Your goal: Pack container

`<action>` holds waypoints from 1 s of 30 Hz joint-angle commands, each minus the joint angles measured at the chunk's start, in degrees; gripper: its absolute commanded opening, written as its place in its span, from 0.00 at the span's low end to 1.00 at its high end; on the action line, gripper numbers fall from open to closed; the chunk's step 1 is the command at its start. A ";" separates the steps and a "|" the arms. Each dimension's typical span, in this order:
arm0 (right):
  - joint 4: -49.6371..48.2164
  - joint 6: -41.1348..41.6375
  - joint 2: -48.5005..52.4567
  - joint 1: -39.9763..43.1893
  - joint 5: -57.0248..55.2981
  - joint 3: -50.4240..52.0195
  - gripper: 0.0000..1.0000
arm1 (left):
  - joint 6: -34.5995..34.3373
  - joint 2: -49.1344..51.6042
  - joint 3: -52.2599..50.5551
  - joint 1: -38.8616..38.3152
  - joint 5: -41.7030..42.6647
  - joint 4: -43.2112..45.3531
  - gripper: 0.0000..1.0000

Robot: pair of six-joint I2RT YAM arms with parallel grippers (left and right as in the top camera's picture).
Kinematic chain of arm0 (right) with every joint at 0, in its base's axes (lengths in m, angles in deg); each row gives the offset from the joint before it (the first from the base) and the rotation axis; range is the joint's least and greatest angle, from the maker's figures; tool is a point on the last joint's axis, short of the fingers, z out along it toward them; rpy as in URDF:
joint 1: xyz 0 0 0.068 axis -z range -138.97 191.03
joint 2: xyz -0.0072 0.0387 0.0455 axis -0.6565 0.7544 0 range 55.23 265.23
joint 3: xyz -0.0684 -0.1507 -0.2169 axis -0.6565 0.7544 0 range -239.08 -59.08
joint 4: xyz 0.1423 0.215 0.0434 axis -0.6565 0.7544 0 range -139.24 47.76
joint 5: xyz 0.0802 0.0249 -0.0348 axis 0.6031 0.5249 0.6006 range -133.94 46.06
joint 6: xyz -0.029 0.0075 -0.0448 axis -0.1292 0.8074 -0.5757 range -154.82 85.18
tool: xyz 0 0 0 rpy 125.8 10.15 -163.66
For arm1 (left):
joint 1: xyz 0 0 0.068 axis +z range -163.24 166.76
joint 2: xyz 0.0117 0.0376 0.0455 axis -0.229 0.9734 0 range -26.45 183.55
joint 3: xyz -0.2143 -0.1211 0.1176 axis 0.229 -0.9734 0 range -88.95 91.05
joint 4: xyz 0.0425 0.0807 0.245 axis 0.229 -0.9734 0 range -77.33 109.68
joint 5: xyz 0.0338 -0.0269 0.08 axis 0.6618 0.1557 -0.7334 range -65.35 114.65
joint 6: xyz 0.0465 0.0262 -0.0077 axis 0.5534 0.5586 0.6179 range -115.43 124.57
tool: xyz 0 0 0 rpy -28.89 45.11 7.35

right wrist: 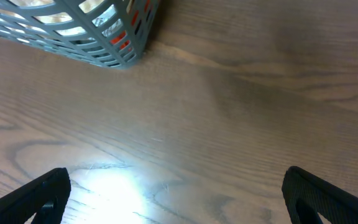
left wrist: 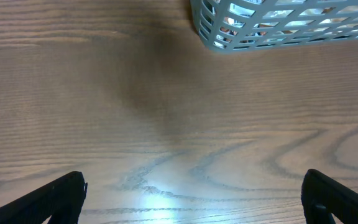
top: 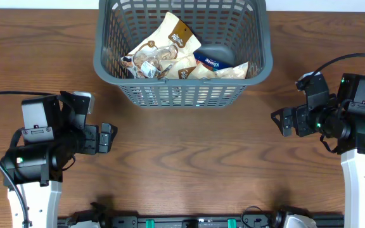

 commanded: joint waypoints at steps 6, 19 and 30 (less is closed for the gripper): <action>-7.96 8.81 -10.97 -2.91 1.77 4.04 0.99 | -0.11 0.07 -0.20 0.35 0.74 0.07 0.98; -37.20 29.90 -46.93 -16.20 -16.09 39.93 0.99 | -0.11 0.07 -0.20 0.33 0.74 0.07 0.98; -53.18 27.80 -58.12 -16.24 -16.48 60.98 0.99 | -0.11 0.07 -0.20 0.35 0.74 0.07 0.98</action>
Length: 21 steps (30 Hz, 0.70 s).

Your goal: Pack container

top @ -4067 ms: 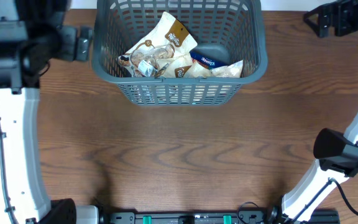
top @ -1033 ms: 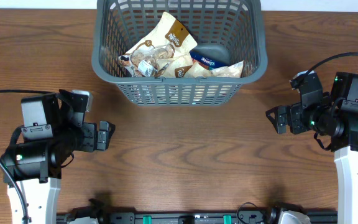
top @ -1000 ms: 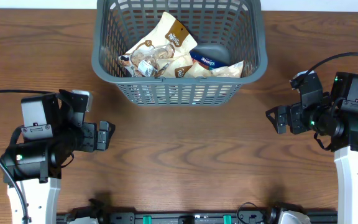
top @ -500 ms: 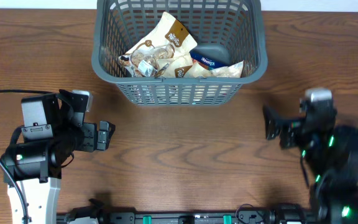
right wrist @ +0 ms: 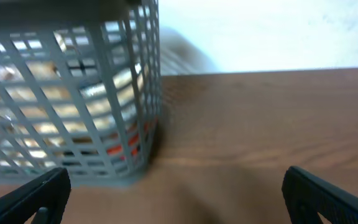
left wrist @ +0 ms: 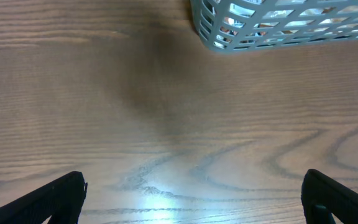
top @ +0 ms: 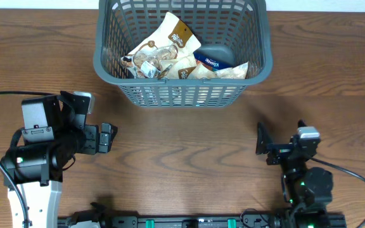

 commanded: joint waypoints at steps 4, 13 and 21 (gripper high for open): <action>-0.31 -9.11 -4.37 -0.55 2.29 5.86 0.99 | -0.11 0.07 -0.13 0.35 0.76 -0.07 0.98; -0.31 -18.03 -6.14 -0.55 2.67 6.56 0.99 | -0.11 0.07 -0.13 0.35 0.76 -0.07 0.99; -0.13 -18.08 -6.14 0.00 0.87 6.56 0.99 | -0.11 0.07 -0.13 0.35 0.76 -0.07 0.99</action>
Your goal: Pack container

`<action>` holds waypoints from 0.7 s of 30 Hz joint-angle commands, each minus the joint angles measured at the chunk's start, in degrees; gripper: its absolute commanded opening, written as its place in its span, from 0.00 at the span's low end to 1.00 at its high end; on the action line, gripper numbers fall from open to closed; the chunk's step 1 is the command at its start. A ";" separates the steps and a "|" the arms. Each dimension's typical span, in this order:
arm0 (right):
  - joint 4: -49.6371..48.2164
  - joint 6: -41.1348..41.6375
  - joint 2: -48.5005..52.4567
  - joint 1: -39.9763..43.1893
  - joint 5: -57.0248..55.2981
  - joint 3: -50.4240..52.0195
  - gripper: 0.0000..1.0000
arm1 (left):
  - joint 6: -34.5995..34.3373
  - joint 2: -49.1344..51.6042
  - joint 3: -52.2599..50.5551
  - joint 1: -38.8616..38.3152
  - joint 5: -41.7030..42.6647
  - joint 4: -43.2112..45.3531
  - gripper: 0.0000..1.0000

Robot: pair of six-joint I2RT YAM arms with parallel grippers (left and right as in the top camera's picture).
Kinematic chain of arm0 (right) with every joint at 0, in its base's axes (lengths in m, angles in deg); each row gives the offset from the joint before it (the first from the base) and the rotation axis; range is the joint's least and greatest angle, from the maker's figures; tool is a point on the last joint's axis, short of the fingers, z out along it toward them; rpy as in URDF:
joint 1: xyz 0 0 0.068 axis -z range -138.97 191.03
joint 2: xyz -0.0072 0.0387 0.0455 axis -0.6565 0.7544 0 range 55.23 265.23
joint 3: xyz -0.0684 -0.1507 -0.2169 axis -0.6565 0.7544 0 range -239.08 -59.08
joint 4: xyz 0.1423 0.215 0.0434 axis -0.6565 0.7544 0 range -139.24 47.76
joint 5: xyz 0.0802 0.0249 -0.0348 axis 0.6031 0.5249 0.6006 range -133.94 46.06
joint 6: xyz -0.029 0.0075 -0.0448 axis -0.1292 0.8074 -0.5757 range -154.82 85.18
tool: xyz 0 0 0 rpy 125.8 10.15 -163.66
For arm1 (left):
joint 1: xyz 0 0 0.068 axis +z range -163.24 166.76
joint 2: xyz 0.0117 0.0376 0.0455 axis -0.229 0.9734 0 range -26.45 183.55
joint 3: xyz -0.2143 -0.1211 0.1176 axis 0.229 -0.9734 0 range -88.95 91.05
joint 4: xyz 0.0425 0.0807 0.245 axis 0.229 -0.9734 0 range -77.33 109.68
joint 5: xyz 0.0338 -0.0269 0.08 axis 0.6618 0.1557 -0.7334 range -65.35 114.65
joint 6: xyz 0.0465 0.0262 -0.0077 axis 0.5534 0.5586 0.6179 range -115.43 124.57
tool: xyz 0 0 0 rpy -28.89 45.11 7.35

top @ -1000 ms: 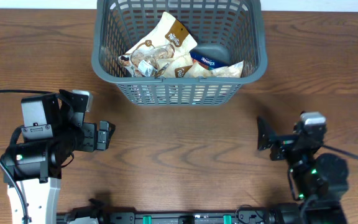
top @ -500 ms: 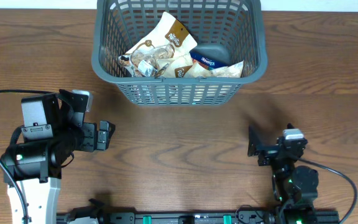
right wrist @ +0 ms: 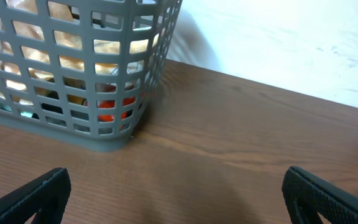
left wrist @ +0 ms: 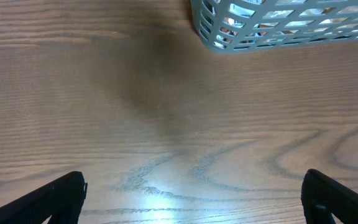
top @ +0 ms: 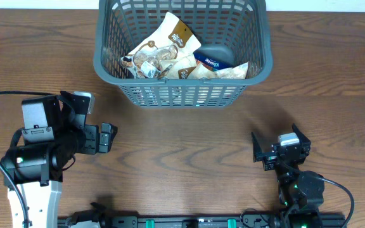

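Note:
A grey plastic basket (top: 106, 63) stands at the far middle of the wooden table and holds several snack bags (top: 170, 47) and a dark pouch (top: 214, 57). The left gripper (top: 108, 138) is open at the table's left, nothing between its fingers (left wrist: 51, 198); a basket corner (left wrist: 216, 34) shows at the top of the left wrist view. The right gripper (top: 279, 144) is open near the front edge, pointing at the basket (right wrist: 92, 81), its fingertips (right wrist: 328, 196) wide apart over bare wood.
A white wall or surface (right wrist: 278, 43) lies behind the table's far edge. Bare wood (top: 182, 145) stretches between the two arms in front of the basket. A black rail (top: 182, 223) runs along the table's front edge.
The right arm has shifted slightly left and lower along the front edge, and its wrist view now shows the basket sharply. The left arm and basket contents are unchanged.
The right arm first stood at the table's right side, gripper open and looking down at wood beside the basket corner. It then sat folded near the front edge facing the basket. The left arm stayed open and still throughout.

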 commanded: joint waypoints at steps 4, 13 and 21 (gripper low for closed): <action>0.04 3.04 -0.55 0.83 -4.59 0.39 0.99 | -0.11 0.07 -0.13 0.35 0.74 -0.07 0.99; -0.59 13.18 -0.57 2.21 -11.93 0.39 0.99 | -0.11 0.07 -0.13 0.35 0.74 -0.07 0.99; -0.61 13.16 -0.55 2.19 -11.19 0.39 0.99 | -0.11 0.07 -0.13 0.35 0.74 -0.07 0.99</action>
